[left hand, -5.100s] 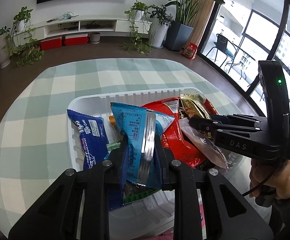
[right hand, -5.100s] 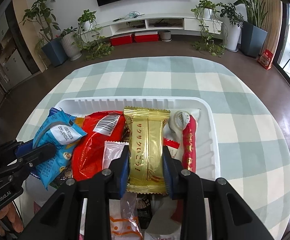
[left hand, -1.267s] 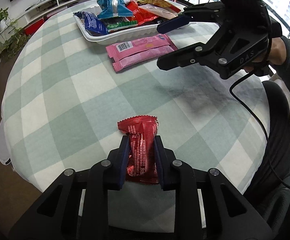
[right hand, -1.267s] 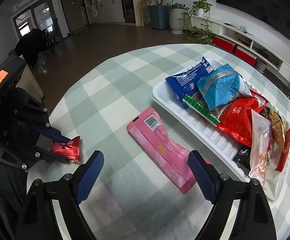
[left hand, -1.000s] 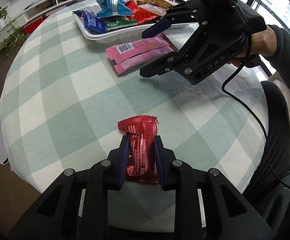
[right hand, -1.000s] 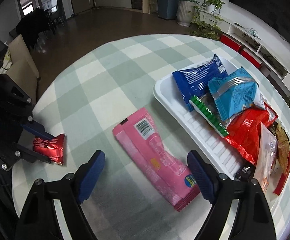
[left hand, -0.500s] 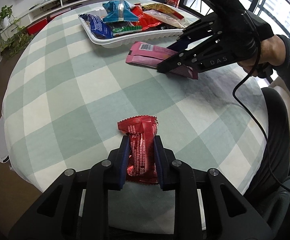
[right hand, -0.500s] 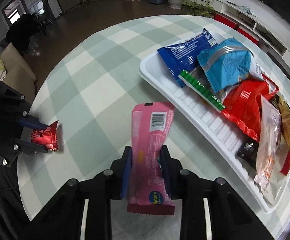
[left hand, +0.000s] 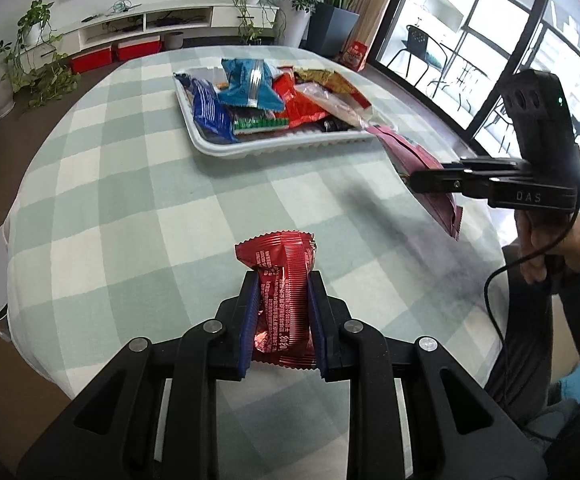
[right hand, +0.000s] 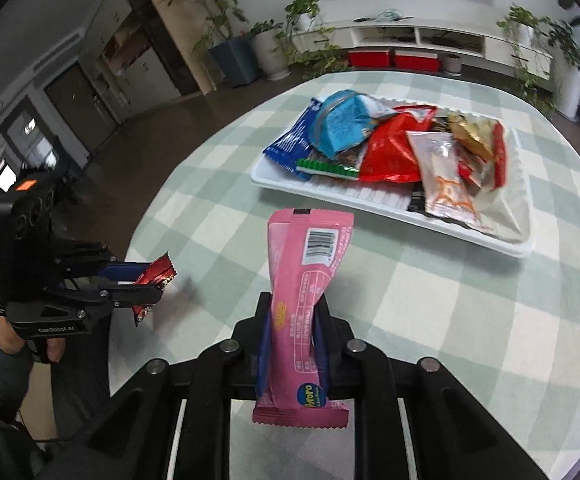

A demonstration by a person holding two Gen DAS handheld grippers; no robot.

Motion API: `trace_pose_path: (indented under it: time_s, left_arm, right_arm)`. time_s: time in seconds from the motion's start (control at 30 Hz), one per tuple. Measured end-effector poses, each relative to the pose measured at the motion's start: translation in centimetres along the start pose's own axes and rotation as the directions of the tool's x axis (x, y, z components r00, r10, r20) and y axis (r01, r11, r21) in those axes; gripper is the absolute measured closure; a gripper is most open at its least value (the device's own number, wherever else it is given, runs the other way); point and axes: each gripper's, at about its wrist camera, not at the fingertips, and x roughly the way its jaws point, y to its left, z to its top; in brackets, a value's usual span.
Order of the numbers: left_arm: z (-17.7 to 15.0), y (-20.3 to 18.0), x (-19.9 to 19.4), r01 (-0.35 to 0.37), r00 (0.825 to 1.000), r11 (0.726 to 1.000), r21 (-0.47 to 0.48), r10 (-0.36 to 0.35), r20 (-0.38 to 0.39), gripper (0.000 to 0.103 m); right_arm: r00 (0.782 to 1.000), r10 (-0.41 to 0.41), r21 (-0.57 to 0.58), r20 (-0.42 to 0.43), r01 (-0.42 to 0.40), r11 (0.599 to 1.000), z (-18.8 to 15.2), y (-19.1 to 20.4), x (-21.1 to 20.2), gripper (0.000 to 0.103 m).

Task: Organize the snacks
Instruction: 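Carry the red packet and pink bar over the white tray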

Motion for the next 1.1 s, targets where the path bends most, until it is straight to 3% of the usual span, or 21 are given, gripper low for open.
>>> trace_pose_path:
  time_s: [0.3,0.47,0.63,0.83,1.1]
  left_arm:
    - [8.5,-0.7,-1.9,0.011,0.988,1.000,0.004,-0.012,0.153,0.082]
    - [14.2,-0.3,-2.1,0.000,0.974,1.000,-0.004,0.001,0.227,0.082]
    - [18.9,-0.9,-0.1,-0.006,0.969,1.000,0.007,0.005,0.246,0.082]
    - [21.4,-2.6,5.2,-0.009,0.977,1.000,0.022,0.004,0.212,0.082]
    - [22.0,-3.6,12.4,-0.051,0.988,0.998,0.035,0.046,0.146,0.081]
  right_arm:
    - [0.979,-0.136,0.236,0.149,0.099,0.967,1.7,-7.2,-6.1,0.082]
    - [0.953,-0.187,0.244,0.238,0.128,0.961,5.4,-8.4,-9.0,0.082]
    - [0.930,-0.193,0.220,0.312,0.126,0.967,9.9,-8.2,-9.4,0.082]
    - [0.951,-0.179,0.185,0.252,0.134,0.974,13.0,-8.3,-4.4,0.082]
    - [0.971,-0.208,0.189,0.121,0.183,0.965,12.6,-10.7,1.9,0.082]
